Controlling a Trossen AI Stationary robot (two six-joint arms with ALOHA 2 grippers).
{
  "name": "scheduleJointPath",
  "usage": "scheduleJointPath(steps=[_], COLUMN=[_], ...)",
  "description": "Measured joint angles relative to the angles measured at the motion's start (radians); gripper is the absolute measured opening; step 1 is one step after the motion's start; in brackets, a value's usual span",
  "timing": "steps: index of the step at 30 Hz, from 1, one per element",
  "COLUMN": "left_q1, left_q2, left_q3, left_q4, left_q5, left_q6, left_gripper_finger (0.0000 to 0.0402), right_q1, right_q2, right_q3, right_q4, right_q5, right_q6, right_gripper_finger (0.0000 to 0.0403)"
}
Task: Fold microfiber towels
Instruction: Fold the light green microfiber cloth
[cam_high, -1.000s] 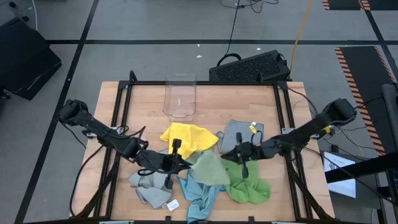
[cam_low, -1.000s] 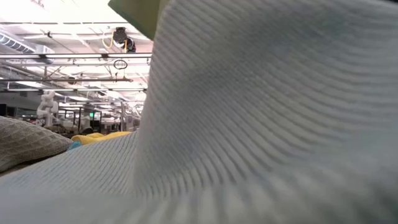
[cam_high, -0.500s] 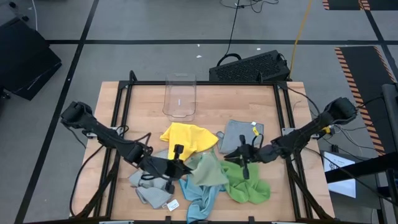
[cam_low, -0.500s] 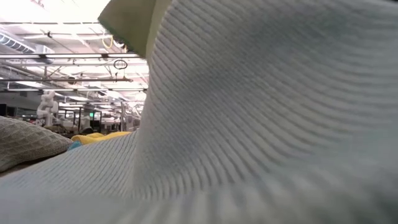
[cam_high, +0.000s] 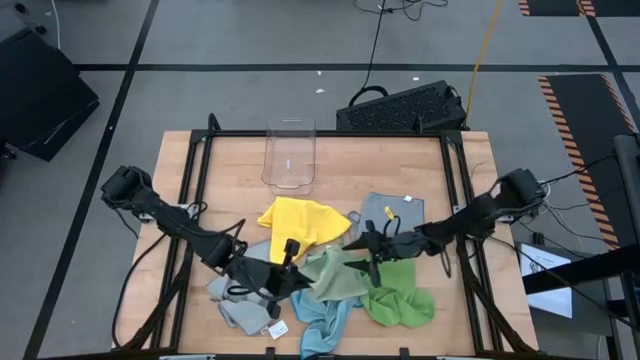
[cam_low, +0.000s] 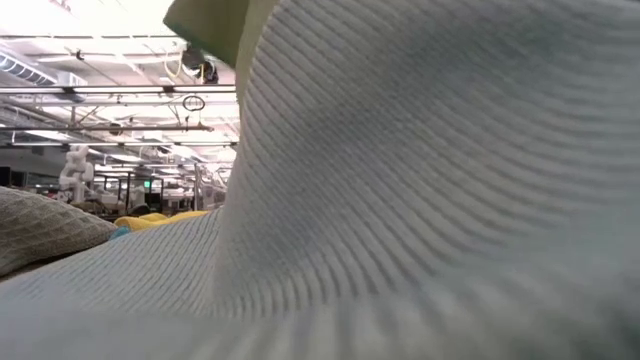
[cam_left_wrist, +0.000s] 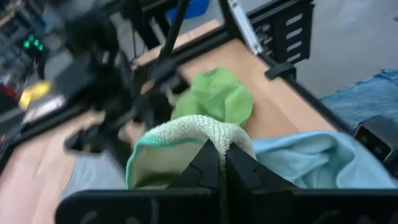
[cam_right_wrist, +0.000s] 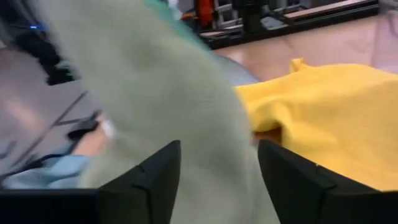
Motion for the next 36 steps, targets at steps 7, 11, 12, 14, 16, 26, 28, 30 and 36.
scheduleJointPath(steps=[7, 11, 12, 14, 16, 26, 28, 30, 36], left_q1=[0.0, 0.0, 0.0, 0.0, 0.0, 0.0, 0.0, 0.0, 0.003], left_q2=[0.0, 0.0, 0.0, 0.0, 0.0, 0.0, 0.0, 0.0, 0.007], left_q3=[0.0, 0.0, 0.0, 0.0, 0.0, 0.0, 0.0, 0.0, 0.0], left_q4=[0.037, 0.021, 0.019, 0.006, -0.004, -0.063, -0.071, -0.084, -0.117], left_q5=[0.004, 0.004, 0.004, 0.001, -0.003, -0.005, -0.005, -0.005, -0.006], left_q6=[0.053, 0.054, 0.055, 0.048, 0.038, -0.049, -0.065, -0.091, -0.196], left_gripper_finger=[0.0021, 0.0007, 0.0005, 0.0008, 0.0018, 0.0016, 0.001, 0.0007, 0.0042], right_q1=[-0.03, -0.038, -0.038, -0.038, -0.036, 0.072, 0.1, 0.127, 0.202], right_q2=[0.157, 0.179, 0.172, 0.15, 0.105, -0.132, -0.169, -0.198, -0.22], right_q3=[0.143, 0.183, 0.183, 0.183, 0.181, 0.181, 0.181, 0.181, 0.181], right_q4=[0.004, -0.005, -0.018, -0.043, -0.095, -0.461, -0.515, -0.532, -0.506], right_q5=[-0.139, -0.184, -0.184, -0.182, -0.179, 0.122, 0.206, 0.287, 0.519], right_q6=[-0.114, -0.137, -0.138, -0.139, -0.142, -0.179, -0.187, -0.209, -0.38], right_gripper_finger=[0.0185, 0.009, 0.006, 0.0017, 0.0014, 0.0006, 0.0007, 0.0005, 0.0005])
